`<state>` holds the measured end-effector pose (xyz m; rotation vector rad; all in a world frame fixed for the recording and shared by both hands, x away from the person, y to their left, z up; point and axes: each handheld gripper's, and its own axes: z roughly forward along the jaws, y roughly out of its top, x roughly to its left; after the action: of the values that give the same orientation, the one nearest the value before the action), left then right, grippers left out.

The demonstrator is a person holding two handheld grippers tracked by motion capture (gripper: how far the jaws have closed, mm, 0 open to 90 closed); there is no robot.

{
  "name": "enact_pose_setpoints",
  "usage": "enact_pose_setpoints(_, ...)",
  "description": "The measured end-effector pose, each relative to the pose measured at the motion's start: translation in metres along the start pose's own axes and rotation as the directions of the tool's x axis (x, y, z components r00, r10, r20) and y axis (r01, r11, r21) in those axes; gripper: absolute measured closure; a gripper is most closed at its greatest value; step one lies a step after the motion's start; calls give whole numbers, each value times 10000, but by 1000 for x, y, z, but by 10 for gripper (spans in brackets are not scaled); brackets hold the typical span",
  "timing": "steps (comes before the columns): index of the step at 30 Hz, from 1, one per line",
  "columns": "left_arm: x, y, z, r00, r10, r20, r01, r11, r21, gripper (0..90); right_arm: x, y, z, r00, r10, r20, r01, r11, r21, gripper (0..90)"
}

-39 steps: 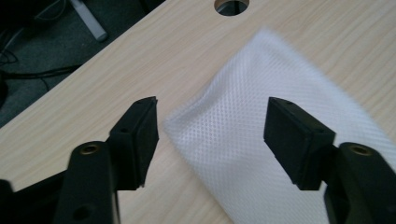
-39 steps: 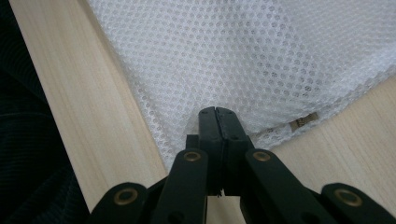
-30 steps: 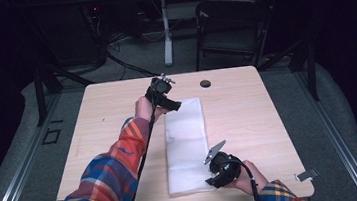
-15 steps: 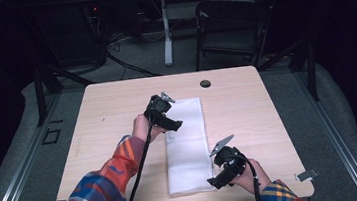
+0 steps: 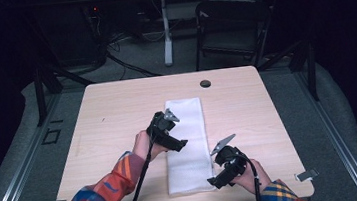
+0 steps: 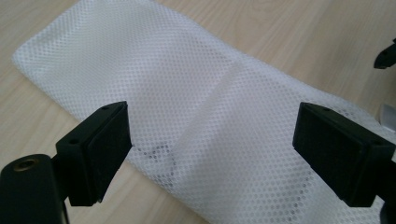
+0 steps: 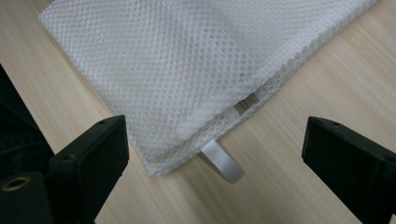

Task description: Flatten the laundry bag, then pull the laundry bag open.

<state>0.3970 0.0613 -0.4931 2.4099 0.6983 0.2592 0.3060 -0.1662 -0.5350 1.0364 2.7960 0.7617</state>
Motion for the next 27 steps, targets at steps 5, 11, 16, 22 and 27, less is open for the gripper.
enact_pose_setpoints(5, -9, -9, 1, 9999, 84, 112, -86, 9998, 205, 95, -2, -1, 2, 9999, 26, 103, -27, 9999, 121, 81)
enact_pose_setpoints(11, -26, -25, -2, 9995, 214, 241, -225, 9986, 477, 84, -2, -1, 1, 9995, 188, 235, -190, 9998, 65, 110)
enact_pose_setpoints(16, -37, -35, -5, 9988, 324, 369, -347, 9973, 643, 81, -4, -1, 1, 9993, 161, 351, -169, 9996, 228, 129)
enact_pose_setpoints(22, -45, -41, -8, 9986, 381, 369, -404, 9972, 632, 73, -6, 1, 2, 9995, 108, 303, -116, 9996, 256, 133)
enact_pose_setpoints(27, -53, -44, -11, 9981, 500, 364, -520, 9970, 573, 75, -10, -1, 3, 9992, 321, 253, -326, 9992, 231, 137)
